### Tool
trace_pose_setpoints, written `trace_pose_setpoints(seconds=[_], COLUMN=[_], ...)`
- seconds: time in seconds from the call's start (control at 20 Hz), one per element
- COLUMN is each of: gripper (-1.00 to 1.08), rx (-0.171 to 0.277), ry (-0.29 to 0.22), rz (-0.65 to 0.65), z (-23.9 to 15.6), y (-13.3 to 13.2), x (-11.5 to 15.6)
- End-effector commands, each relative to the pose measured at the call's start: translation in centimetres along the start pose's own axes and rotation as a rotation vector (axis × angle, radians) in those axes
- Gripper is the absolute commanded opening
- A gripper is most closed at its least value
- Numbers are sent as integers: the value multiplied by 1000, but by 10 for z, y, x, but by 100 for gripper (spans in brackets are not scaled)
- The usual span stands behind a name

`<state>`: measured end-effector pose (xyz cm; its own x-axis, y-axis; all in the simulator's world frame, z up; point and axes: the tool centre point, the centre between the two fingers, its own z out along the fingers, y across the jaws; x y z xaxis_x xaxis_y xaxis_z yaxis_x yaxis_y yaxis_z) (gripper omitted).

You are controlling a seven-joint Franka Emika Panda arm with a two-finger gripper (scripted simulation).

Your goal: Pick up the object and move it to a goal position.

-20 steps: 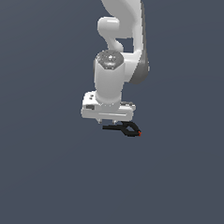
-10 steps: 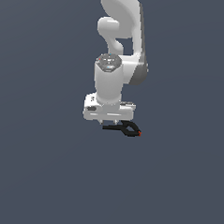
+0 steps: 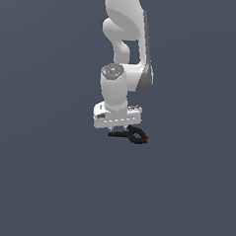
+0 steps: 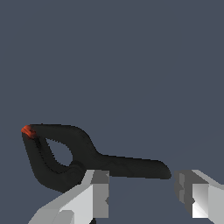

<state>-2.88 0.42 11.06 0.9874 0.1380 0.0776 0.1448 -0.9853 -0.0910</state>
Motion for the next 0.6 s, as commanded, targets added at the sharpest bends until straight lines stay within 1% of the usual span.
trace_pose_setpoints(seconds=[0.0, 0.3, 0.55], gripper=[28, 28, 28], rx=[23, 66, 83], ry=[20, 72, 117], rz=[-30, -100, -156], z=[11, 32, 44], y=[-6, -20, -30], x=[-11, -39, -64])
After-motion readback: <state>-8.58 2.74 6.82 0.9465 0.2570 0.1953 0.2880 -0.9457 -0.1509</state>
